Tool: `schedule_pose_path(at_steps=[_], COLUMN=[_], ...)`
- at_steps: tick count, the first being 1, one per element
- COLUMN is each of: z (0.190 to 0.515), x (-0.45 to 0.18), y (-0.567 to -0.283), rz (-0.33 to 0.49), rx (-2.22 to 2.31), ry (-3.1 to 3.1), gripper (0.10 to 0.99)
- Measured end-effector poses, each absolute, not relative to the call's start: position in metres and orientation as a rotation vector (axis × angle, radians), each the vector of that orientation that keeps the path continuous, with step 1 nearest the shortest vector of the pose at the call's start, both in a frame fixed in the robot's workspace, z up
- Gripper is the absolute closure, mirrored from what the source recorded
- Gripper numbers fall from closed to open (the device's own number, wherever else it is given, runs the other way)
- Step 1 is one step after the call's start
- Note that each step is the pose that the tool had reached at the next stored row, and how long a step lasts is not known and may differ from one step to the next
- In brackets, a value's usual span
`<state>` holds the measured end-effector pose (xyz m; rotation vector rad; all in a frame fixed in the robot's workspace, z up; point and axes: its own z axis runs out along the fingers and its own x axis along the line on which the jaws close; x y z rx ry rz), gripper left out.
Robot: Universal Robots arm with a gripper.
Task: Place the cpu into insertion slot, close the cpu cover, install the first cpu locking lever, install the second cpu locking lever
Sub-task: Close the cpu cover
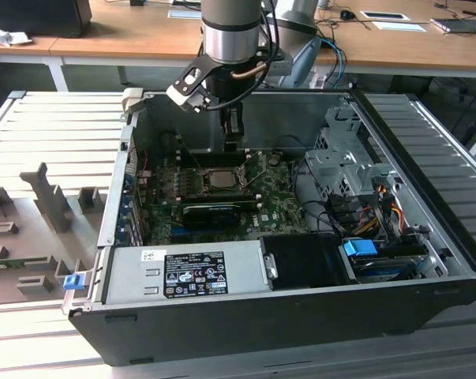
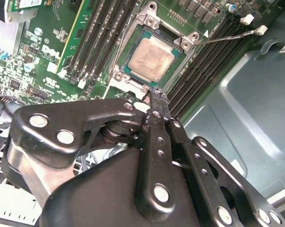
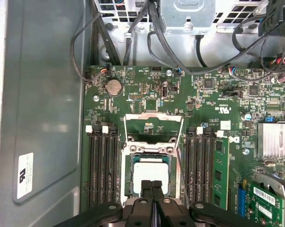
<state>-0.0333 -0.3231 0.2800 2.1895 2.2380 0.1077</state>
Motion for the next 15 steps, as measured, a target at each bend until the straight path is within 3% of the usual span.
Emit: schedule_pose_path(at_steps=[15], z=[0.293], x=[-0.033], y=[-0.323], rz=[0.107], rx=[2.19], ry=[2.238], gripper=[0.98])
